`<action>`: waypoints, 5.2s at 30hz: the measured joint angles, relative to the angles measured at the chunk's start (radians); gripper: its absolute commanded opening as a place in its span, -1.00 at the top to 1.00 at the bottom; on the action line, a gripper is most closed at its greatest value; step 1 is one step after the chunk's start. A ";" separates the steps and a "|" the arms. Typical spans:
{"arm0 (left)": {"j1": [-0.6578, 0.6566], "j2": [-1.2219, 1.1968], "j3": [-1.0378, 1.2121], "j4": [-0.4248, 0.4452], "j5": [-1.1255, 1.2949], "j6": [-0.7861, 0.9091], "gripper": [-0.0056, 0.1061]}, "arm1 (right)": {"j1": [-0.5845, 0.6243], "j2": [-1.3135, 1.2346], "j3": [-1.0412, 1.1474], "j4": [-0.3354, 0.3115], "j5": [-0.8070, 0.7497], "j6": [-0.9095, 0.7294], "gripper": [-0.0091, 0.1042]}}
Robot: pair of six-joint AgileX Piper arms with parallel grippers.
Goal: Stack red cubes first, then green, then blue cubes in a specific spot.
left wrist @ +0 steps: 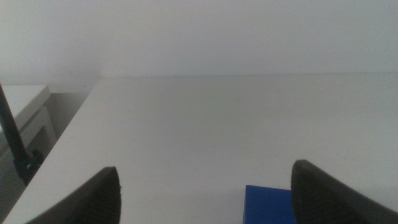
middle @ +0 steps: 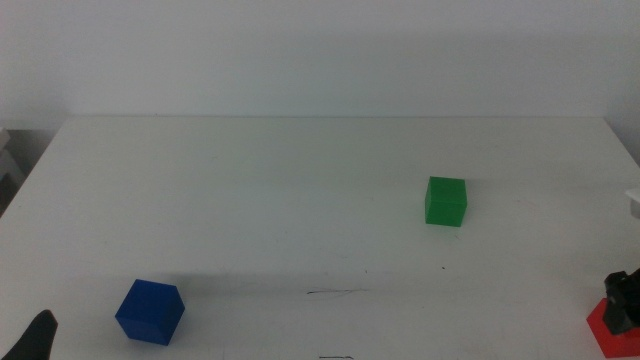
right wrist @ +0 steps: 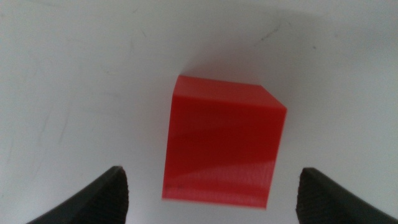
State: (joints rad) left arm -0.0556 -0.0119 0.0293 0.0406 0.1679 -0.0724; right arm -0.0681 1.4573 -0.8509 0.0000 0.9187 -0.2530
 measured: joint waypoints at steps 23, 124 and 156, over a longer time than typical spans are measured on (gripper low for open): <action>0.000 0.000 0.000 0.000 0.000 0.000 -0.77 | 0.085 0.075 -0.048 0.012 0.052 0.154 0.86; 0.000 0.000 0.000 0.000 0.000 0.000 -0.77 | 0.402 0.677 -1.000 -0.085 0.180 0.708 -0.67; 0.000 0.000 0.000 0.000 0.000 0.000 -0.77 | 0.480 0.484 -0.924 -0.201 0.231 0.779 0.86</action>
State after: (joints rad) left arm -0.0556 -0.0119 0.0293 0.0406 0.1679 -0.0724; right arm 0.4117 1.9410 -1.7753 -0.2011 1.1496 0.5260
